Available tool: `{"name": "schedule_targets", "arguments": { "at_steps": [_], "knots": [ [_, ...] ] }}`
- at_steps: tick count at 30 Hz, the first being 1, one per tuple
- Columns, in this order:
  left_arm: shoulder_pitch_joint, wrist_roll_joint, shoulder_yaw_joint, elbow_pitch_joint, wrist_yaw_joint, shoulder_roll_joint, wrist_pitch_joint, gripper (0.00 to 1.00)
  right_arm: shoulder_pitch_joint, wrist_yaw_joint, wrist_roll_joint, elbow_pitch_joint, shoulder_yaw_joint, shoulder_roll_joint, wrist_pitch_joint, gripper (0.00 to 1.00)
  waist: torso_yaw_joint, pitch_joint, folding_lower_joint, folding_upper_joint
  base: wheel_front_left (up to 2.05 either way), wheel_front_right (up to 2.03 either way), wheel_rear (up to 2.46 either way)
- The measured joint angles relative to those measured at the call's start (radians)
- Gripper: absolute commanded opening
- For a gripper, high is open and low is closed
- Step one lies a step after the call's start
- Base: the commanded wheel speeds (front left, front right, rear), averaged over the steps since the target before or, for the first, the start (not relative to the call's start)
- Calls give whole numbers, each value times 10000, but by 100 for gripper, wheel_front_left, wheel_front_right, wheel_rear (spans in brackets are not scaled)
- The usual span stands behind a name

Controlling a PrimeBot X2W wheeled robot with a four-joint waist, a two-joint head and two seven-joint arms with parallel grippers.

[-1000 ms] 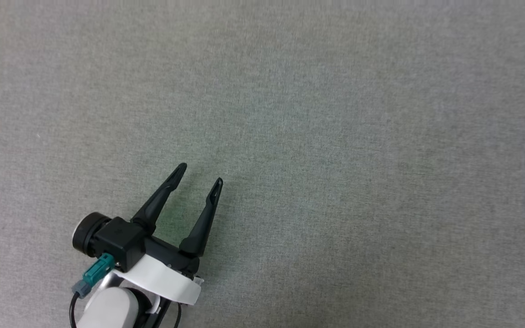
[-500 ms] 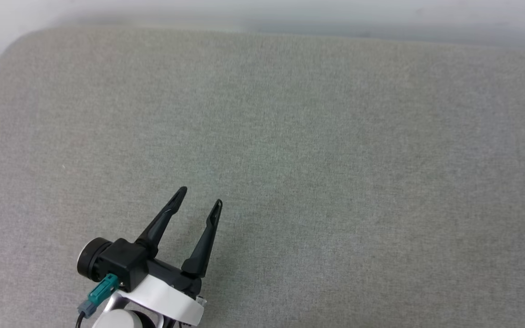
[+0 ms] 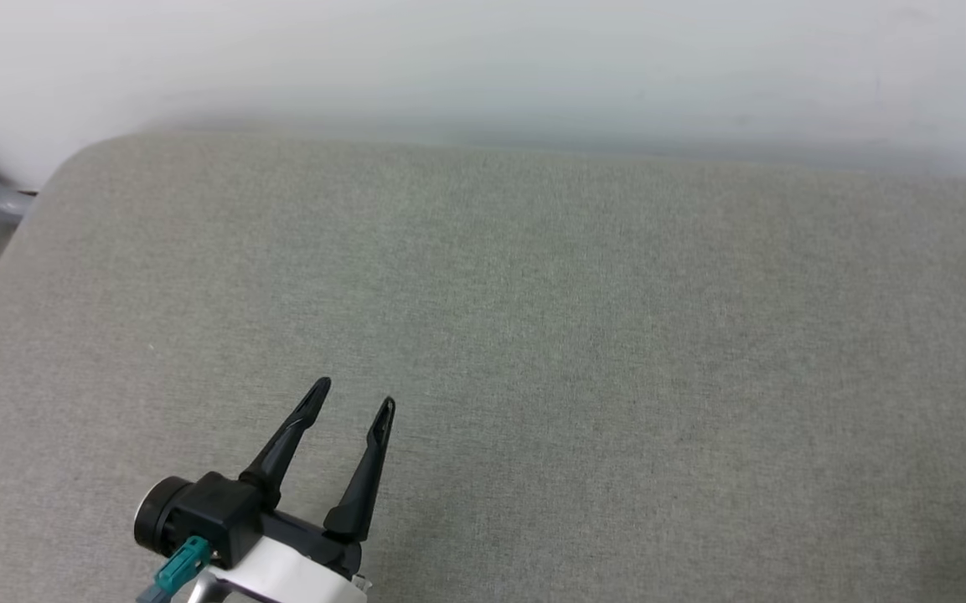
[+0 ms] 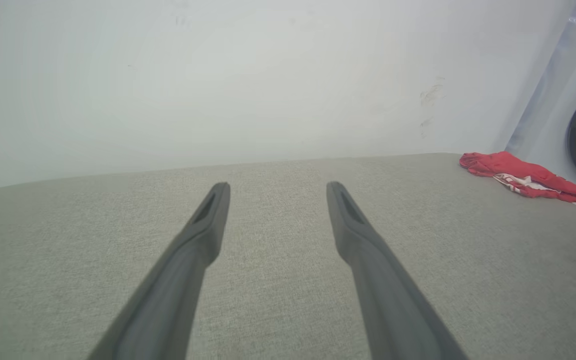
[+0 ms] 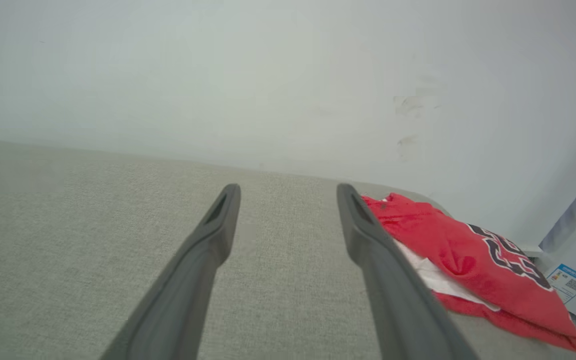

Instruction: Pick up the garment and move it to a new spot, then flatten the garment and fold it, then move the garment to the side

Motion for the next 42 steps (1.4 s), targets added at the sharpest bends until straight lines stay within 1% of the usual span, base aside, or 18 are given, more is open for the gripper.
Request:
{"name": "schedule_targets", "arguments": {
  "at_steps": [4, 6, 10, 11, 12, 15, 21, 28, 33, 42],
  "knots": [
    [228, 188, 169, -15, 0, -10, 0, 100, 942, 2, -314, -1168, -362, 736, 0, 100, 64, -309, 1, 0, 0, 0, 0],
    [347, 272, 211, -29, 0, -6, -2, 100, 1376, 0, -489, -1609, -483, 1001, -2, 100, 88, -451, 0, 0, 0, 0, 0],
    [597, 474, 313, -44, 0, 6, 0, 100, 2281, 2, -784, -2228, -408, 1538, 0, 100, 120, -706, 1, 0, 0, 0, 0],
    [597, 474, 313, -44, 0, 6, 0, 100, 2281, 2, -784, -2228, -408, 1538, 0, 100, 120, -706, 1, 0, 0, 0, 0],
    [719, 522, 364, -56, 0, -23, 0, 100, 2594, 0, -867, -2477, -378, 1774, -2, 100, 118, -811, 1, 0, 0, 0, 0],
    [908, 564, 443, -102, 0, -59, -2, 100, 2996, 0, -1020, -2744, -313, 2088, -2, 100, 103, -930, 1, 0, 0, 0, 0],
    [1426, 681, 803, -328, 0, -100, -2, 100, 3446, 0, -1076, -3099, -17, 2328, 0, 100, 8, -1100, 1, 0, 0, 0, 0],
    [2136, 838, 1415, -418, 0, -176, -2, 100, 3669, 0, -1183, -3352, 198, 2401, -2, 100, -190, -1279, 2, 0, 0, 0, 0],
    [2421, 907, 1551, -466, 0, -178, 0, 100, 3664, 0, -1221, -3367, 142, 2406, -2, 100, -400, -1328, 2, 0, 0, 0, 0],
    [2472, 880, 1643, -462, 0, -142, -2, 100, 3628, 0, -1216, -3325, 251, 2337, -2, 100, -477, -1291, 3, 0, 0, 0, 0]
  ]
}}
